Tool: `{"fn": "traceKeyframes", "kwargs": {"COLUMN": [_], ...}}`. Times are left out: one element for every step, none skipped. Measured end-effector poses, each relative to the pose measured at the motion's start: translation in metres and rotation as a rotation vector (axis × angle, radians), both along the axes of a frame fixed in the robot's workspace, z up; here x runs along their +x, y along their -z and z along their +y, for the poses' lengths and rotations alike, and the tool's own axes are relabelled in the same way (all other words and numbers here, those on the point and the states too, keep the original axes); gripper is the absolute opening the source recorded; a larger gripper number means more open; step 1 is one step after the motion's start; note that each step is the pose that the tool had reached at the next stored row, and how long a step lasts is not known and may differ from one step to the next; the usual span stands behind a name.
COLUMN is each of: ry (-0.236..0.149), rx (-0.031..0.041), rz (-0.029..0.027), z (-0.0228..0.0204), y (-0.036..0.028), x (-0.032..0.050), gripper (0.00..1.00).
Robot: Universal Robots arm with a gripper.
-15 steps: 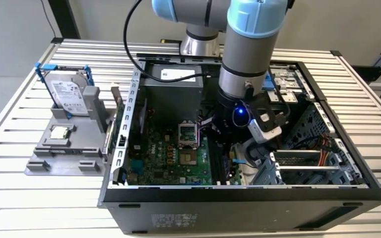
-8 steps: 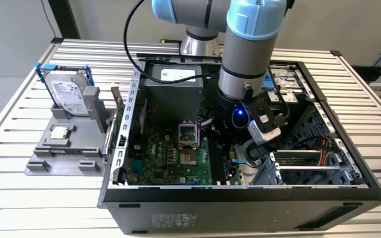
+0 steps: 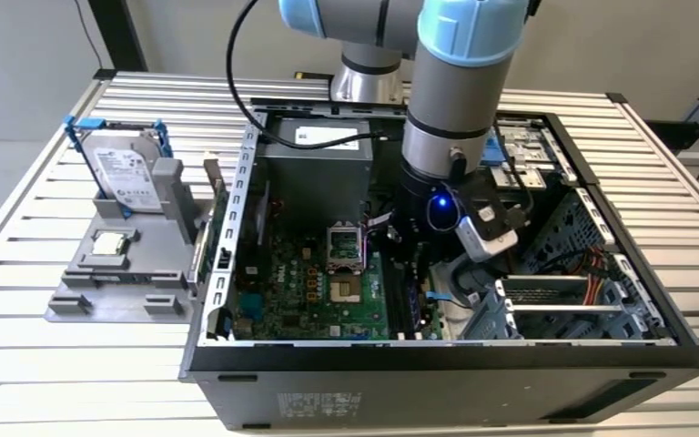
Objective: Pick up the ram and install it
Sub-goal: 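Insert the ram into the slot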
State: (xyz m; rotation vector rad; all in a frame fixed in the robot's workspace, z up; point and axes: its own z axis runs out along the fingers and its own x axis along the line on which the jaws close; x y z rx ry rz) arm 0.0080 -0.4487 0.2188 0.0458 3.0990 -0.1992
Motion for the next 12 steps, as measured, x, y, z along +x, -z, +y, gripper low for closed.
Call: {"fn": "traceKeyframes", "kwargs": {"ry": [0.0,0.0,0.001,0.001,0.001,0.001,0.0,0.001,0.001,0.001,0.001,0.001], "rx": [-0.0001,0.0003,-0.0002,0.0002,-0.0002,0.0003,-0.0001,0.0004,0.0124,0.0295,0.0468,0.0661], "rz": [0.0001,0.0,0.0001,-0.0001,0.0001,-0.0001,0.0008,0.0033,0.0064,0.0065,0.0066,0.0065], "z": [0.0,0.0,0.0,0.0,0.0,0.0,0.0,0.0,-0.0003,-0.0003,-0.0003,-0.0003], "y": [-0.0046,-0.009,-0.0136,-0.018,-0.0228,-0.0272,-0.0313,-0.0331,-0.033,-0.0331,-0.0331,-0.0331], "x": [0.0,-0.0001,0.0,0.0,0.0,0.0,0.0,0.0001,0.0,0.0,0.0,0.0], "gripper": [1.0,1.0,1.0,1.0,1.0,1.0,1.0,1.0,1.0,1.0,1.0,1.0]}}
